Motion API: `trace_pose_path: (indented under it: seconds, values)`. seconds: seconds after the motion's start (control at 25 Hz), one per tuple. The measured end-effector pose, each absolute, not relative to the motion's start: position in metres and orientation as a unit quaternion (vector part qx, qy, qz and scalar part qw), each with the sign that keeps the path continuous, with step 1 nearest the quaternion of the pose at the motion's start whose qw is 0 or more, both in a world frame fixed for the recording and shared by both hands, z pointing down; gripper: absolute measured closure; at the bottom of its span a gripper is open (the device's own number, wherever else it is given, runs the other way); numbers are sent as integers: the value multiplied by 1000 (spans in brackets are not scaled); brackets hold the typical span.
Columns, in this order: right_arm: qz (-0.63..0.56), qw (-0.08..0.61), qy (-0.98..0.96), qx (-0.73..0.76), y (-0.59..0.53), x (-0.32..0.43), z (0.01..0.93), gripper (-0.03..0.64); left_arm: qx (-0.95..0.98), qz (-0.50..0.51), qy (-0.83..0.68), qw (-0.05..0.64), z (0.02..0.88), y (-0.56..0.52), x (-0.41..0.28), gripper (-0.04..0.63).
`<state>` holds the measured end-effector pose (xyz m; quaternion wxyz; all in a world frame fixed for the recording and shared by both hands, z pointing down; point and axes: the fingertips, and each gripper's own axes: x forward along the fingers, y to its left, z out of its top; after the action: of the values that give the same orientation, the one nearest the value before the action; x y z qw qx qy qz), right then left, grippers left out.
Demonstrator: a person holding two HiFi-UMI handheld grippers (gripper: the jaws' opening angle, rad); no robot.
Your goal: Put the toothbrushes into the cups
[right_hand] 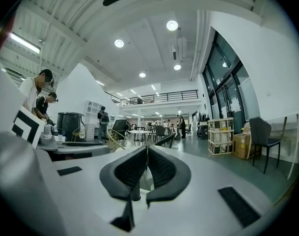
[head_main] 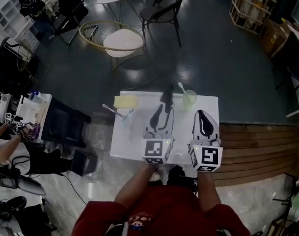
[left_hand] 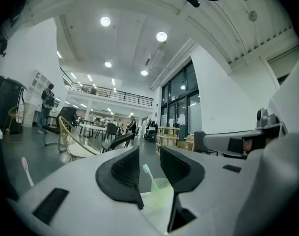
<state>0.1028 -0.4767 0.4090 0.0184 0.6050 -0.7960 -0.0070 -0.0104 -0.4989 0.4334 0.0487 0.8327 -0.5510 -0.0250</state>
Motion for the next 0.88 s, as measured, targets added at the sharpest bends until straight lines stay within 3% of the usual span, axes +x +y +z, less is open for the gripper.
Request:
trace_pose_path:
  seconds: [0.88]
  values:
    - [-73, 2, -783, 618, -399, 32, 365, 586, 838, -36, -545, -7, 382, -411, -93, 477]
